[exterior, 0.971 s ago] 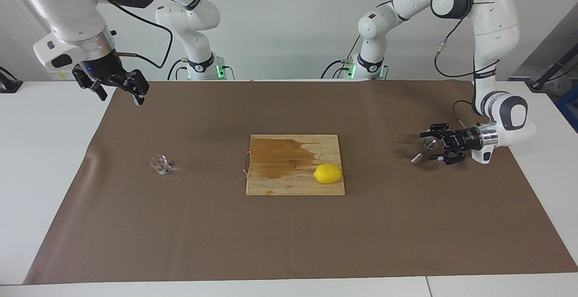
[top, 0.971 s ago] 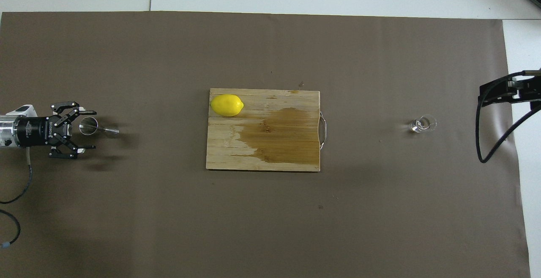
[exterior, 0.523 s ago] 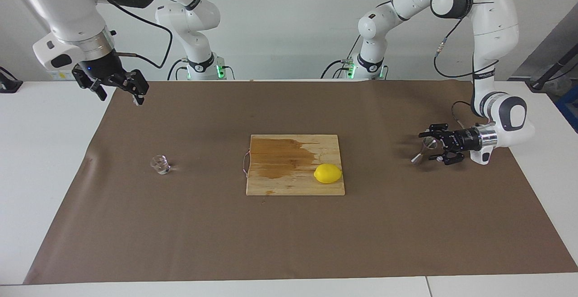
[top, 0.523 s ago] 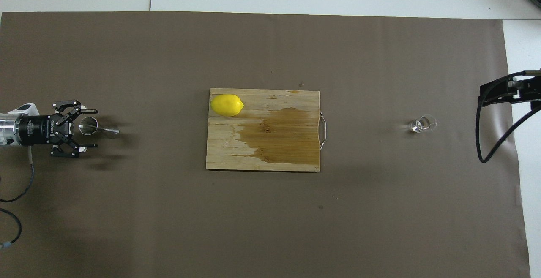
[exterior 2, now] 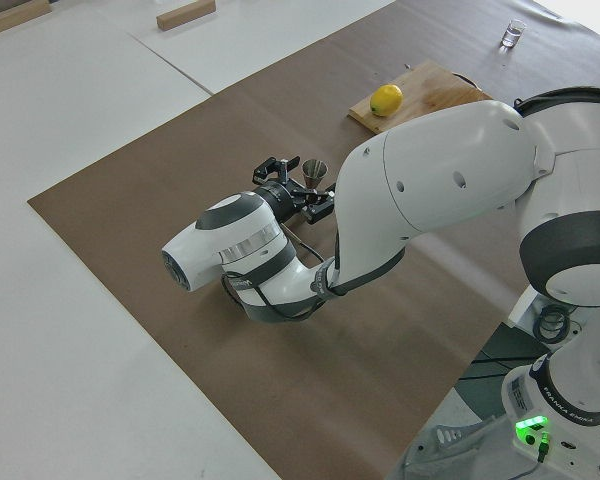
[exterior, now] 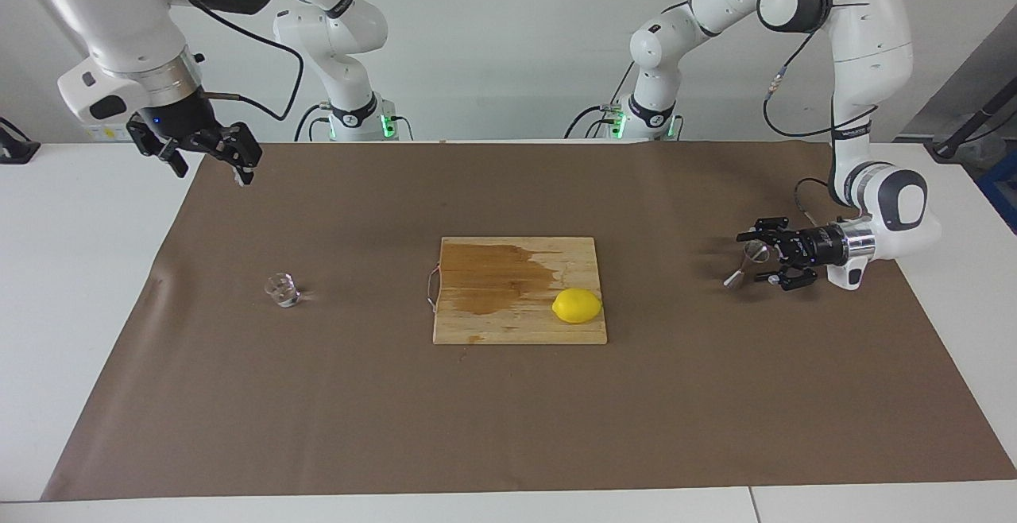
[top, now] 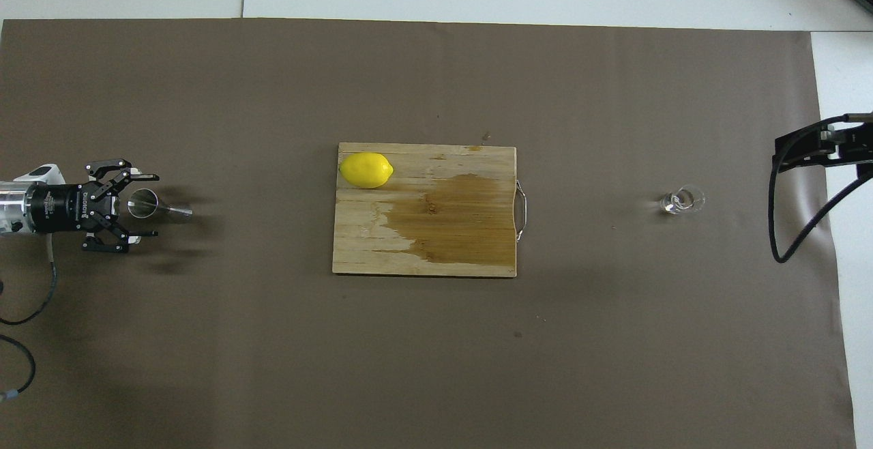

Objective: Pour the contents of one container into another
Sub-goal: 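Close the left gripper around the small metal cup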

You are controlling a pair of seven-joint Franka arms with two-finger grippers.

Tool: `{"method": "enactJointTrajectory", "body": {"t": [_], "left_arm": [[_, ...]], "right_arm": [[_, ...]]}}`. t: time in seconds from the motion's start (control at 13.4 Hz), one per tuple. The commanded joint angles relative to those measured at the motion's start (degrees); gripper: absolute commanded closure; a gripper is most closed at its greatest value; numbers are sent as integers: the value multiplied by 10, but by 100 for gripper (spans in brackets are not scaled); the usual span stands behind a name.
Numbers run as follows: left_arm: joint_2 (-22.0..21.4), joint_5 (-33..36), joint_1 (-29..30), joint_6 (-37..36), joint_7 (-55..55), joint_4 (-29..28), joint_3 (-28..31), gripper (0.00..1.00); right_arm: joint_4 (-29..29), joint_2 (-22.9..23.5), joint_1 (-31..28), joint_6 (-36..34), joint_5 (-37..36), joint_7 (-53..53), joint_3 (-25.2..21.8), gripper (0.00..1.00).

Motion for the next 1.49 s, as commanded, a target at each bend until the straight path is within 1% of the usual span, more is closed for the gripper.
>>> {"method": "enactJointTrajectory", "body": {"t": [0.0, 0.3, 0.45, 0.6, 0.75, 0.97, 1.19, 1.42], "left_arm": [[-8, -11, 11, -6, 5, -9, -4, 0], [-9, -12, 11, -6, 5, -9, -5, 0], [-8, -20, 11, -6, 5, -9, -7, 3], [-9, -21, 11, -6, 5, -9, -8, 9], [-8, -21, 11, -5, 8, -9, -8, 18], [-8, -21, 11, -1, 16, -9, -8, 23], [-8, -21, 11, 4, 17, -9, -8, 26], [-8, -21, 11, 5, 17, -9, -8, 35]], "right_arm": [[0, 0, -3, -3, -9, -14, 0, 0], [0, 0, -3, -2, -9, -14, 0, 0], [0, 0, -3, -2, -9, -14, 0, 0], [0, 0, -3, -3, -9, -14, 0, 0], [0, 0, -3, -2, -9, -14, 0, 0], [0, 0, -3, -2, -9, -14, 0, 0], [0, 0, -3, -2, -9, -14, 0, 0], [0, 0, -4, -2, -9, -14, 0, 0]]}}
